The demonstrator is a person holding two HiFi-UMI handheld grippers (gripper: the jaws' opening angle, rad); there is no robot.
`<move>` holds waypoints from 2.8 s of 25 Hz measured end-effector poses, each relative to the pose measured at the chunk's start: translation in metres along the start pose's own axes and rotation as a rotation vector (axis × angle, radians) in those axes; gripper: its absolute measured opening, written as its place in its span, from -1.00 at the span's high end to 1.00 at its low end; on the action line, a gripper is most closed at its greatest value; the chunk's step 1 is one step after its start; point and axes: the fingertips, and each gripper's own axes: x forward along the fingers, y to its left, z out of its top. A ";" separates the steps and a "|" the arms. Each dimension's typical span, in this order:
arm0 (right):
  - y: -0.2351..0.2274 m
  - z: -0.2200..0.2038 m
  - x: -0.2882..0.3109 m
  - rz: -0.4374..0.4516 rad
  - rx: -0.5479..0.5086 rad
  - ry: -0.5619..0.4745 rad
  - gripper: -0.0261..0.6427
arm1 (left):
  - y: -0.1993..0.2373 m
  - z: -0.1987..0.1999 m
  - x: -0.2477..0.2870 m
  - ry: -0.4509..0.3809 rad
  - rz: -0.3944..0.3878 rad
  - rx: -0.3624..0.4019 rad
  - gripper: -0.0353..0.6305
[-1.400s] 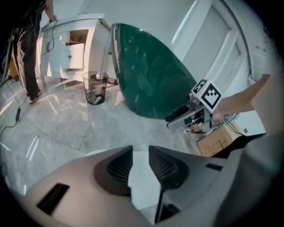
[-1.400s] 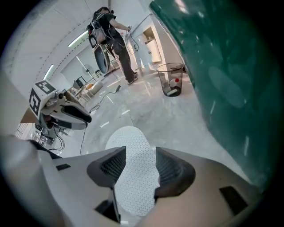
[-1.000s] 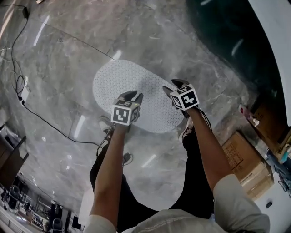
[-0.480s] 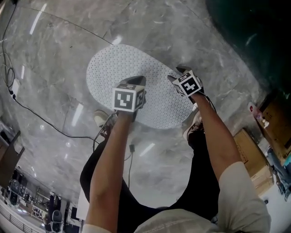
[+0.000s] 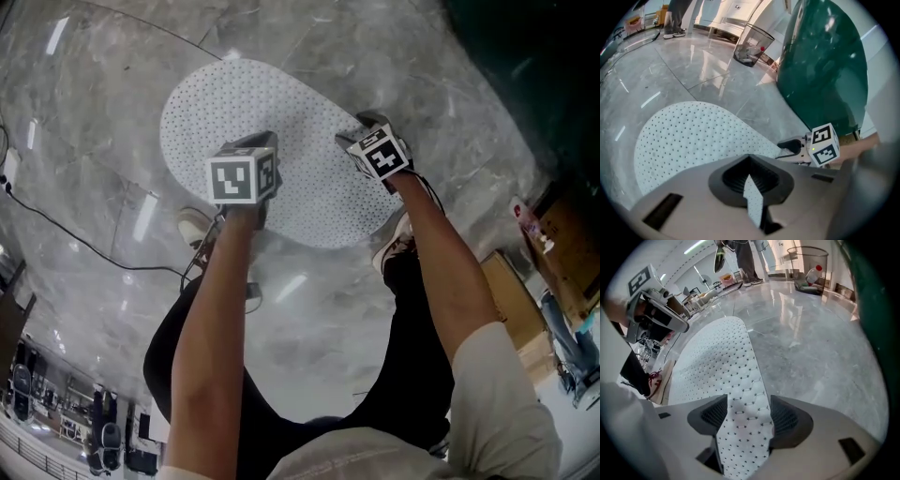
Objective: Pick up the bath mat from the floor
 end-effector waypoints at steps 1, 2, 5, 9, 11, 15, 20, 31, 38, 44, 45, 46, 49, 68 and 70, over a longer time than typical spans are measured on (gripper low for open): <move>0.003 0.000 0.000 -0.002 0.002 -0.003 0.08 | -0.001 0.001 0.000 -0.002 -0.002 -0.002 0.84; 0.006 -0.001 0.000 -0.006 -0.005 0.000 0.08 | -0.003 0.001 0.001 -0.003 -0.005 0.001 0.84; 0.011 -0.005 0.000 -0.035 -0.071 0.035 0.07 | -0.008 0.000 -0.001 0.002 -0.014 0.004 0.84; 0.020 -0.008 0.005 -0.053 -0.100 0.046 0.05 | -0.001 -0.011 -0.005 0.012 -0.029 -0.037 0.84; 0.032 -0.006 0.006 -0.043 -0.081 0.040 0.04 | 0.004 -0.015 -0.007 0.005 -0.031 -0.050 0.84; 0.045 -0.009 0.009 -0.043 -0.069 0.050 0.04 | 0.014 -0.027 -0.012 0.005 -0.014 -0.050 0.84; 0.083 -0.016 0.014 0.041 -0.095 0.130 0.54 | 0.023 -0.039 -0.028 -0.002 0.004 -0.010 0.84; 0.135 -0.006 -0.033 0.179 -0.024 0.104 0.82 | 0.065 -0.067 -0.085 0.025 0.166 0.028 0.84; 0.179 -0.006 -0.087 0.231 0.004 0.066 0.82 | 0.058 -0.070 -0.140 0.051 0.207 0.114 0.84; 0.217 0.007 -0.138 0.265 0.007 0.051 0.82 | 0.038 -0.068 -0.198 0.046 0.204 0.081 0.84; 0.222 0.009 -0.147 0.270 0.007 0.046 0.82 | 0.032 -0.069 -0.206 0.050 0.201 0.090 0.84; 0.227 0.012 -0.156 0.273 0.006 0.040 0.82 | 0.026 -0.068 -0.214 0.051 0.200 0.103 0.84; 0.235 0.023 -0.183 0.270 -0.003 0.024 0.82 | 0.006 -0.067 -0.233 0.052 0.179 0.118 0.84; 0.213 0.157 -0.486 0.146 -0.034 -0.254 0.82 | -0.124 0.063 -0.437 -0.240 0.128 0.109 0.84; 0.207 0.173 -0.527 0.109 -0.033 -0.295 0.82 | -0.137 0.086 -0.463 -0.282 0.134 0.146 0.84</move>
